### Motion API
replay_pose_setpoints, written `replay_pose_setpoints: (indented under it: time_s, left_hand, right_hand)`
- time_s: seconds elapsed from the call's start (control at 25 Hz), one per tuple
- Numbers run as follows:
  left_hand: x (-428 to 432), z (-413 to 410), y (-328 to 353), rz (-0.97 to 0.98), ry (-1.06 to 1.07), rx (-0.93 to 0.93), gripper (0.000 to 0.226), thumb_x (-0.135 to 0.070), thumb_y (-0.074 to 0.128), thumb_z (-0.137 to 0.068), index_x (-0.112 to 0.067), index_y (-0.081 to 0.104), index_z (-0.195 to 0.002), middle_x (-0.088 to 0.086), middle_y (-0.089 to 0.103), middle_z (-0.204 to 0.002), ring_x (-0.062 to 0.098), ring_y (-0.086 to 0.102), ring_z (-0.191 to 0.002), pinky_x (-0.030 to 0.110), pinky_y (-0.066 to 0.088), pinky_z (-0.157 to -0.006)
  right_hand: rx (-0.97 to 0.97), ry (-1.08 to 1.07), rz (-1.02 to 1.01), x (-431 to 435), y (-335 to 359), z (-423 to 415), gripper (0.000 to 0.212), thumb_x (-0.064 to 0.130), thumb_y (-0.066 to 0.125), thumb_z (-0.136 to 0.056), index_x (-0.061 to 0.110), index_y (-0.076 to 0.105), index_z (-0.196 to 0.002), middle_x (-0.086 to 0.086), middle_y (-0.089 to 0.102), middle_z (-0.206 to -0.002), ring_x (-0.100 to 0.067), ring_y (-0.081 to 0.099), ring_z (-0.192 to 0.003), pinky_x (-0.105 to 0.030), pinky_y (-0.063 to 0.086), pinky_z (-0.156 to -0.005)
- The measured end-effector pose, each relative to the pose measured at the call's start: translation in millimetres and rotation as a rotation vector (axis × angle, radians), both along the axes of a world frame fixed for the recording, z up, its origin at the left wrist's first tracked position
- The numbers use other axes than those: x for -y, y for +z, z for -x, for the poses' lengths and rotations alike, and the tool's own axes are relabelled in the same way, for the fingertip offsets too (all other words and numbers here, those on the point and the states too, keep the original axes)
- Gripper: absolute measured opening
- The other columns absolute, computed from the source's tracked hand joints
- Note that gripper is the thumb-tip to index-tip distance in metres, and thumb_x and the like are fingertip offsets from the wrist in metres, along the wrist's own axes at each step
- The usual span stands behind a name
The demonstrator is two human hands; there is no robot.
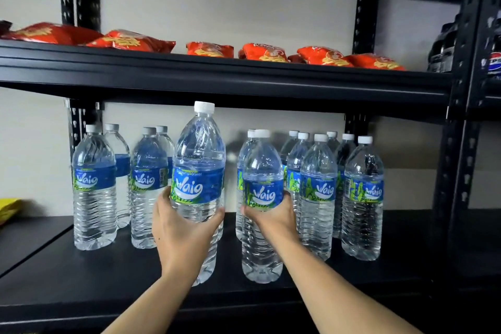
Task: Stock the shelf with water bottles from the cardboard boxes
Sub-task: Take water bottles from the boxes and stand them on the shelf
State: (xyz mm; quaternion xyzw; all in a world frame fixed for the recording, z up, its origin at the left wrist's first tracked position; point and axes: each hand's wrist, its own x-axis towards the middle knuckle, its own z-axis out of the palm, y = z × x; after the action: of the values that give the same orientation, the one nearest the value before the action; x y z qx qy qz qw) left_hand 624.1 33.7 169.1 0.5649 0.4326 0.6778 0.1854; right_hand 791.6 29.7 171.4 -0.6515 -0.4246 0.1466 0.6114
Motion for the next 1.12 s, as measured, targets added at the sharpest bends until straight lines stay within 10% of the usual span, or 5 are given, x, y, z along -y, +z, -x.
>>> replay_pose_setpoints:
  time_s: [0.4,0.68,0.84,1.0,1.12]
  left_hand:
    - [-18,-8,-12,-0.012,0.01,-0.025,0.099,-0.037,0.092,-0.06,-0.013,0.04,-0.14,0.005,0.052,-0.133,0.022,0.045,-0.126,0.035,0.034,-0.107]
    - [-28,-2,-22,-0.008,0.053,-0.011,0.098,-0.034,0.092,-0.059,-0.013,0.042,-0.141,0.007,0.055,-0.132,0.024,0.046,-0.128,0.038,0.034,-0.11]
    - [-30,-6,-19,0.041,0.055,0.06,0.094,-0.032,0.092,-0.061,-0.011,0.043,-0.138,0.008,0.055,-0.13,0.026,0.046,-0.127,0.039,0.033,-0.109]
    - [-29,-4,-21,0.051,0.067,0.044,0.095,-0.031,0.093,-0.06,-0.011,0.044,-0.138,0.007,0.055,-0.129,0.025,0.047,-0.125,0.038,0.035,-0.108]
    - [-28,-3,-25,0.059,0.071,0.03,0.095,-0.032,0.094,-0.058,-0.01,0.045,-0.137,0.007,0.055,-0.126,0.026,0.048,-0.123,0.038,0.036,-0.107]
  right_hand:
    - [0.012,0.041,0.077,-33,-10,-4,0.068,0.041,0.083,-0.072,0.032,0.029,-0.112,0.016,0.047,-0.087,-0.013,0.053,-0.09,-0.028,0.047,-0.082]
    - [-0.048,0.085,0.006,-50,-25,-13,0.077,0.03,0.087,-0.071,0.019,0.044,-0.133,0.006,0.061,-0.106,-0.004,0.061,-0.083,-0.013,0.046,-0.066]
    - [-0.098,0.243,0.153,-42,-16,-13,0.102,0.014,0.08,-0.079,0.024,0.013,-0.156,-0.009,0.038,-0.15,-0.018,0.049,-0.127,-0.022,0.047,-0.089]
    - [-0.043,0.201,0.231,-28,-10,-13,0.12,0.041,0.081,-0.075,0.023,-0.005,-0.156,-0.007,0.04,-0.152,-0.023,0.048,-0.132,-0.026,0.043,-0.099]
    - [0.046,0.196,0.273,-20,-28,-17,0.107,0.05,0.08,-0.075,0.023,0.014,-0.154,-0.006,0.045,-0.147,-0.022,0.05,-0.127,-0.023,0.039,-0.095]
